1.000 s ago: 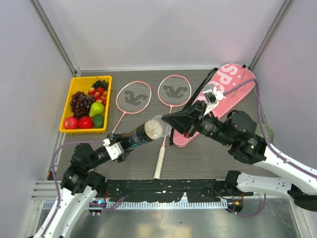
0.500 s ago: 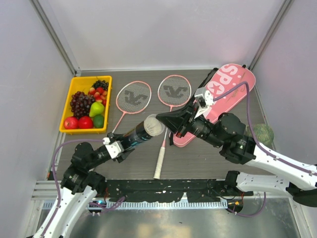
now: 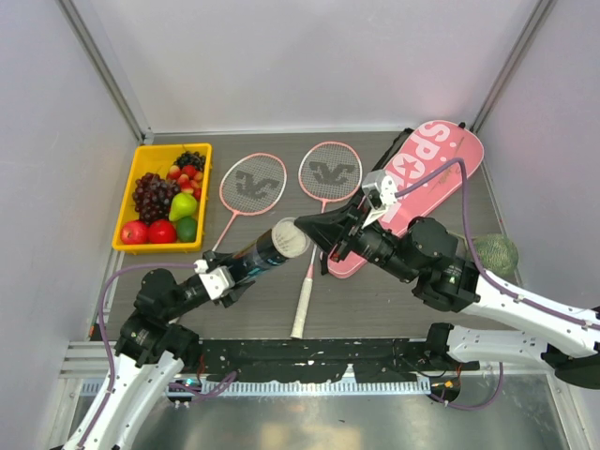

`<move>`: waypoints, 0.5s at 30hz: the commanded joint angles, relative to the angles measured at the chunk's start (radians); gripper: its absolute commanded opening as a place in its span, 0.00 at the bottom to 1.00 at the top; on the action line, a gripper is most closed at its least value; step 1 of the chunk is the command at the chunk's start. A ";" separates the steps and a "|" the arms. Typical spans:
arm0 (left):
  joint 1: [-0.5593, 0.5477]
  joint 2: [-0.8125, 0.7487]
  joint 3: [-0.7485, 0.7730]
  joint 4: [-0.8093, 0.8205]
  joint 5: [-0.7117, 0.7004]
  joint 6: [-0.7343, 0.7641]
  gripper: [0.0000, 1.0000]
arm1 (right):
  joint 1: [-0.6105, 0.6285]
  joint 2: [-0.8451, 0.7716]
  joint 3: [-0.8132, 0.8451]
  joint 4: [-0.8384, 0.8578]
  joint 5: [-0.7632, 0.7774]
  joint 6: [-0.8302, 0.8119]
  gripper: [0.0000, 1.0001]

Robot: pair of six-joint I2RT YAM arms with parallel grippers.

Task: Pack up the badminton gear
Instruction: Close the lid on the shuttle tube.

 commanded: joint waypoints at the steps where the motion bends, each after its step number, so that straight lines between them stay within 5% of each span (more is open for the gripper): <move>1: 0.000 0.001 0.040 0.091 0.026 -0.016 0.00 | 0.018 -0.003 -0.006 0.050 0.041 -0.028 0.06; 15: 0.000 0.002 0.042 0.091 0.018 -0.014 0.00 | 0.081 0.027 -0.026 0.051 0.086 -0.022 0.05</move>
